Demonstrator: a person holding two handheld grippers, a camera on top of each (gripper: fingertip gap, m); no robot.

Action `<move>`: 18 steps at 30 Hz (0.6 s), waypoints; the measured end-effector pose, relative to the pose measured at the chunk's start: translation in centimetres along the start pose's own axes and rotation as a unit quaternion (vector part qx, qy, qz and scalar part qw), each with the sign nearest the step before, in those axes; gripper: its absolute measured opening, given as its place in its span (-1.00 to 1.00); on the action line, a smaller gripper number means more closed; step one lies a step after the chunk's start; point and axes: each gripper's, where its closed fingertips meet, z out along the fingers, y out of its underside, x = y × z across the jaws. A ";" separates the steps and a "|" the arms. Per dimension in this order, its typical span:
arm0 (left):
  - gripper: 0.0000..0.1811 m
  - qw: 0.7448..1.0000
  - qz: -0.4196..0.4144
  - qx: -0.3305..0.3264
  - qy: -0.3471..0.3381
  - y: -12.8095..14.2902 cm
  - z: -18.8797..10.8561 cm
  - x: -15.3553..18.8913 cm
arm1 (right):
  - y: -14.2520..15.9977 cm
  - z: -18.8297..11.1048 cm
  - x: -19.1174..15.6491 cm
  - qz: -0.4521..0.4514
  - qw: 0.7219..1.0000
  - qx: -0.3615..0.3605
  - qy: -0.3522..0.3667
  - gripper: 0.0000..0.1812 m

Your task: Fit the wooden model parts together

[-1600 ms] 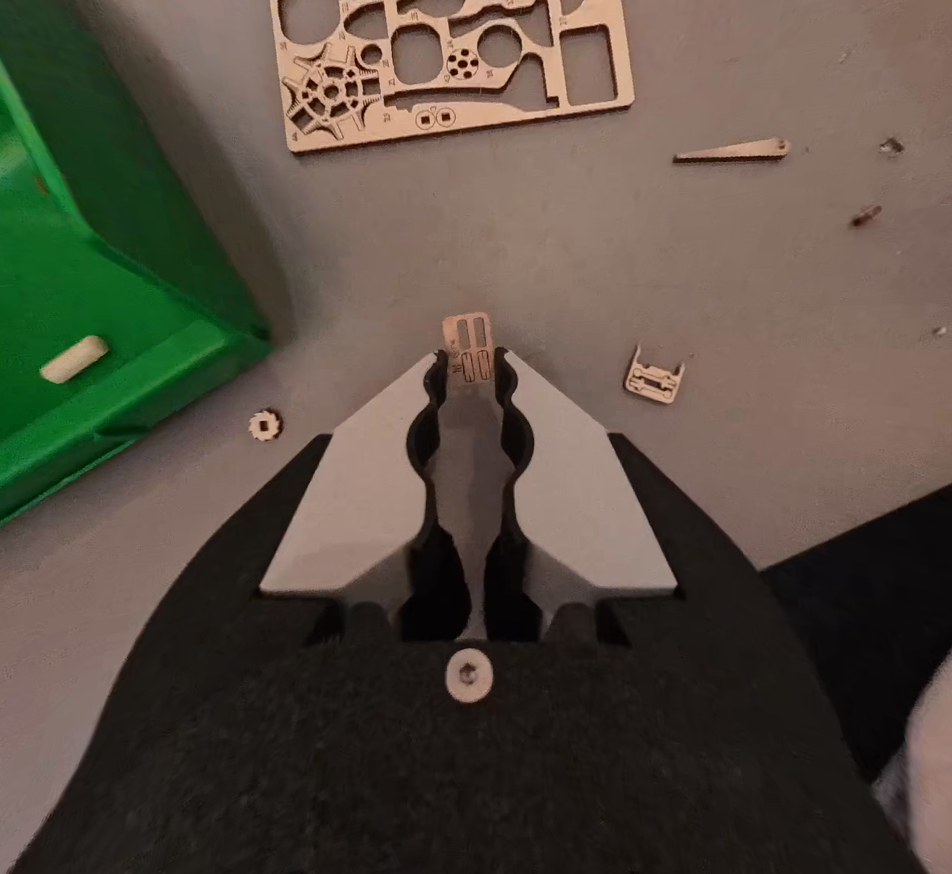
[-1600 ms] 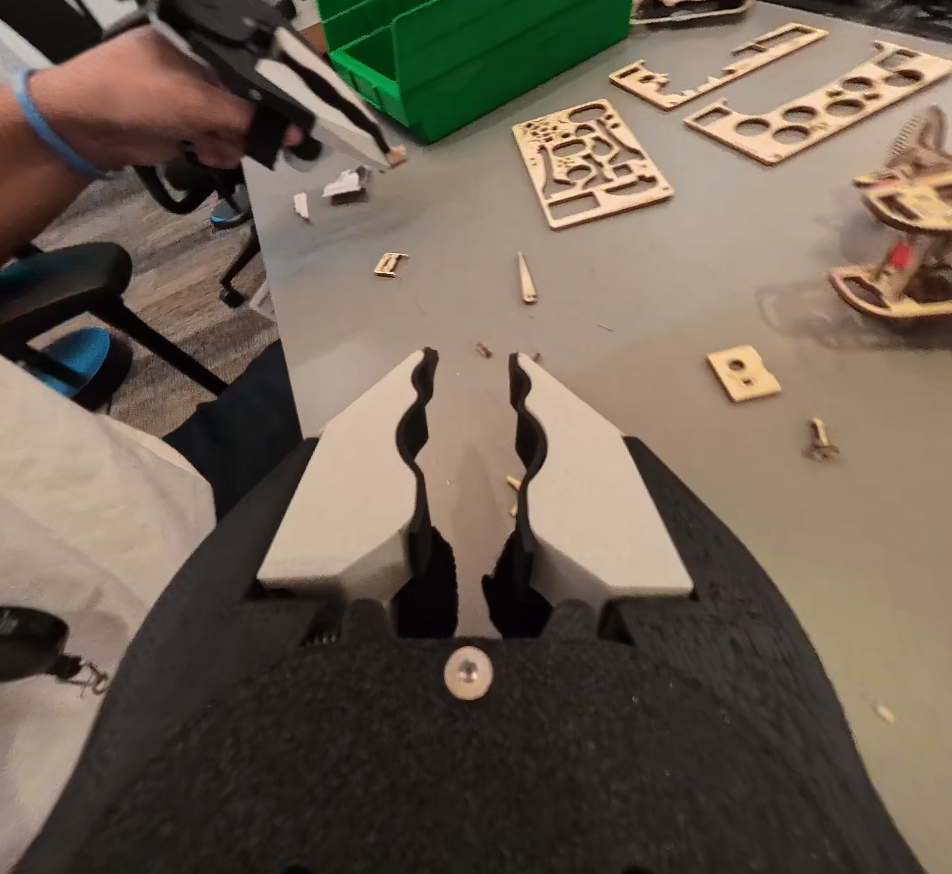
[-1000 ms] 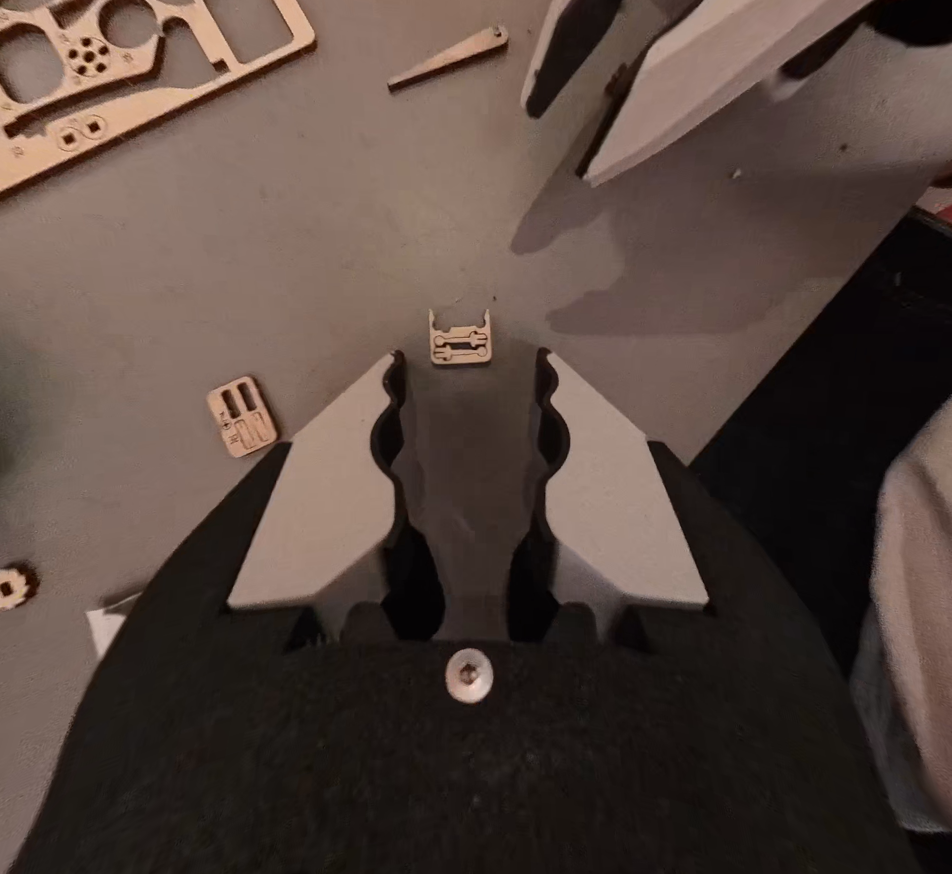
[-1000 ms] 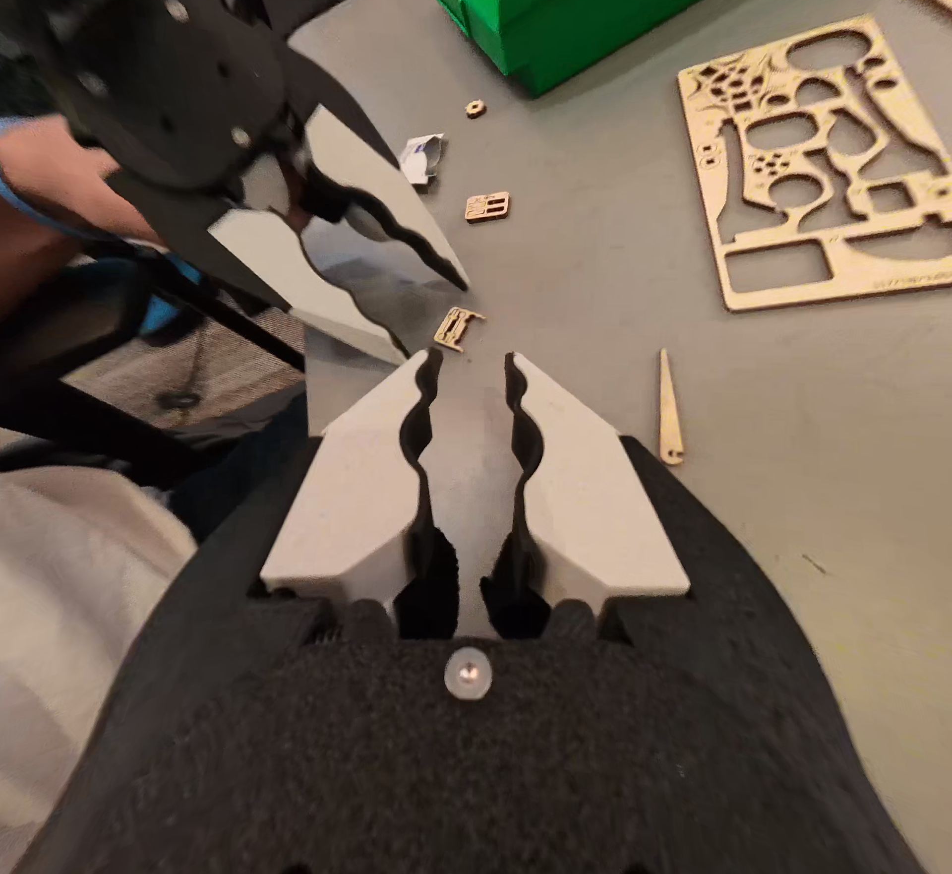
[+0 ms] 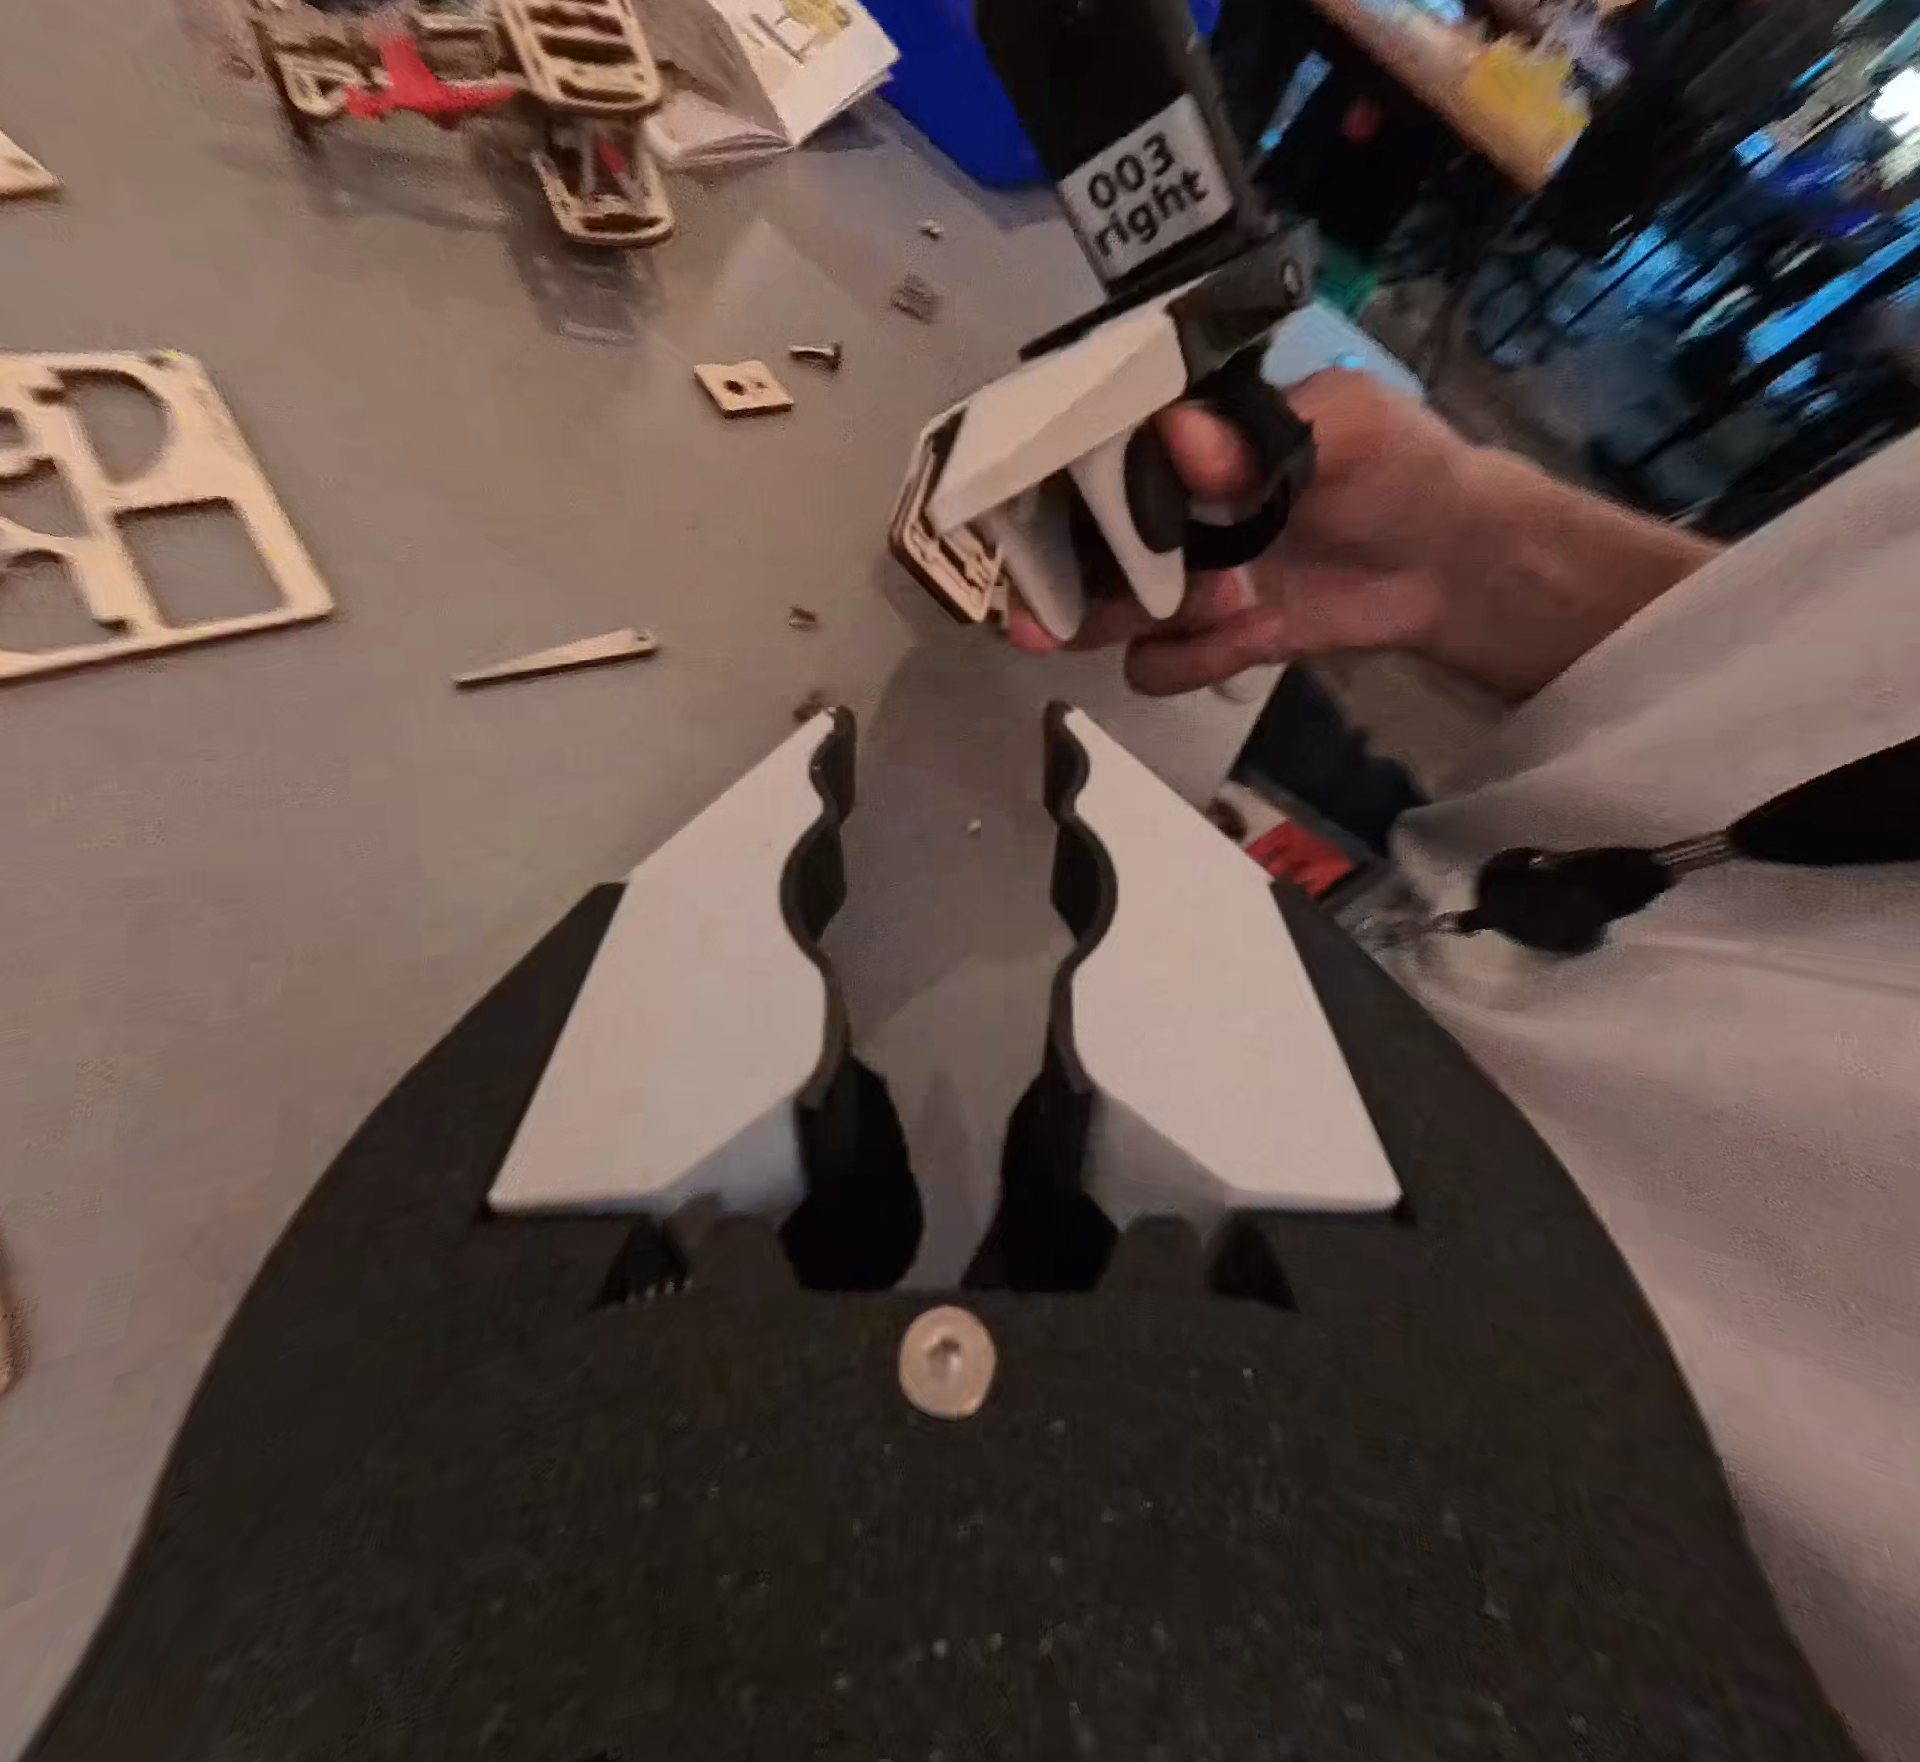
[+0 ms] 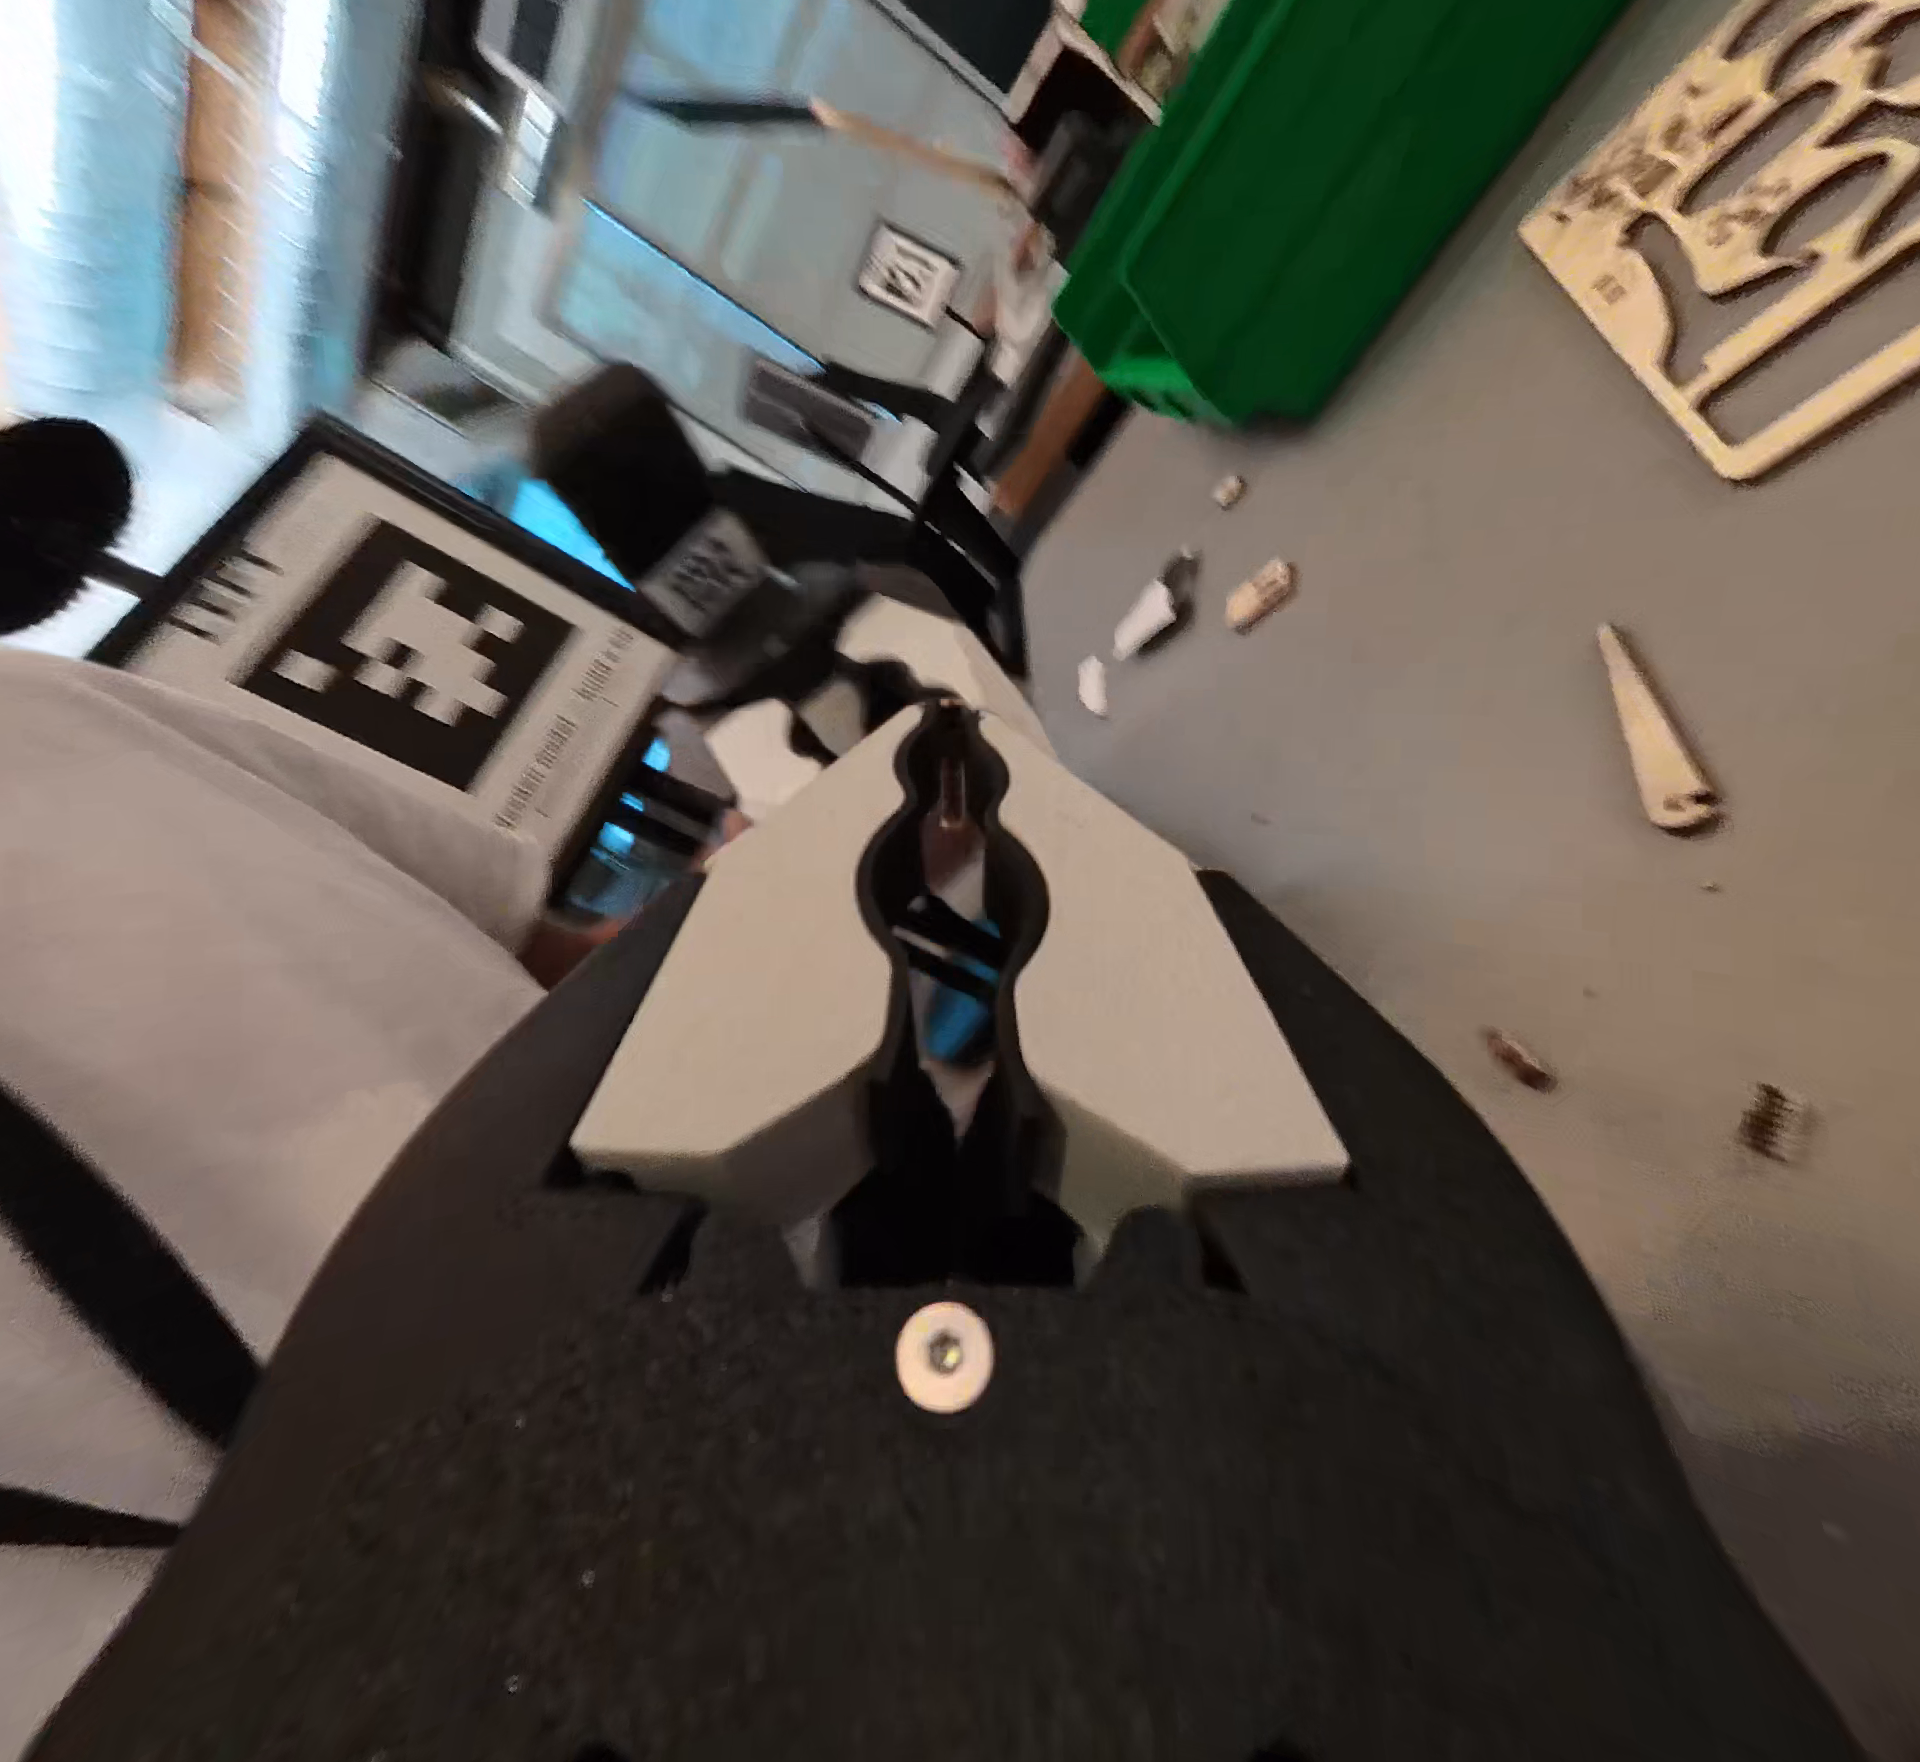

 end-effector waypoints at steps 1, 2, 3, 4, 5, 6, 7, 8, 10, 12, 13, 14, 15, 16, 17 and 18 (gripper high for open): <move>-0.64 0.999 -0.036 0.012 0.035 -0.3 0.3 0.9 | -0.3 0.0 -0.7 0.010 0.999 0.021 -0.024 -0.98; -0.72 0.996 -0.061 0.030 0.064 -0.8 0.4 1.6 | -0.4 0.1 -1.1 0.019 0.999 0.036 -0.036 -0.99; -0.78 0.992 -0.079 0.049 0.083 -1.4 0.4 2.1 | -0.2 0.1 -1.3 0.023 0.998 0.043 -0.042 -0.99; -0.82 0.989 -0.094 0.058 0.097 -1.7 0.5 2.3 | 0.0 0.2 -1.4 0.023 0.998 0.046 -0.045 -0.99; -0.85 0.987 -0.107 0.059 0.108 -1.7 0.6 2.5 | 0.2 0.3 -1.3 0.018 0.998 0.048 -0.042 -0.99; -0.91 0.985 -0.118 0.060 0.113 -1.7 0.7 2.5 | 0.2 0.3 -1.4 0.016 0.997 0.055 -0.042 -0.99; -1.00 0.984 -0.124 0.065 0.114 -1.8 0.6 2.4 | 0.1 0.2 -1.7 0.016 0.997 0.061 -0.050 -0.99; -1.00 0.983 -0.125 0.066 0.118 -1.8 0.6 2.5 | 0.1 0.2 -1.9 0.017 0.997 0.062 -0.052 -0.99; -1.00 0.982 -0.135 0.057 0.122 -1.4 0.7 2.4 | 0.4 0.2 -1.6 -0.005 0.998 0.052 -0.033 -0.98; -1.00 0.979 -0.149 0.051 0.126 -1.0 0.8 2.3 | 1.1 0.3 -1.1 -0.042 0.999 0.021 -0.003 -0.95; -1.00 0.980 -0.149 0.047 0.126 -0.8 0.8 2.3 | 1.5 0.3 -1.0 -0.058 0.998 0.004 0.007 -0.94; -1.00 0.980 -0.147 0.045 0.127 -0.6 0.8 2.3 | 1.8 0.3 -0.9 -0.069 0.997 -0.006 0.015 -0.93; -1.00 0.979 -0.148 0.045 0.130 -0.5 0.8 2.3 | 1.9 0.3 -0.8 -0.078 0.997 -0.009 0.018 -0.94; -1.00 0.978 -0.153 0.046 0.134 -0.5 0.8 2.4 | 1.9 0.3 -0.9 -0.081 0.996 -0.009 0.018 -0.95; -1.00 0.977 -0.158 0.045 0.137 -0.4 0.8 2.4 | 2.0 0.3 -0.8 -0.082 0.996 -0.012 0.020 -0.96; -1.00 0.976 -0.161 0.045 0.139 -0.4 0.8 2.3 | 2.0 0.3 -0.8 -0.080 0.996 -0.013 0.020 -0.96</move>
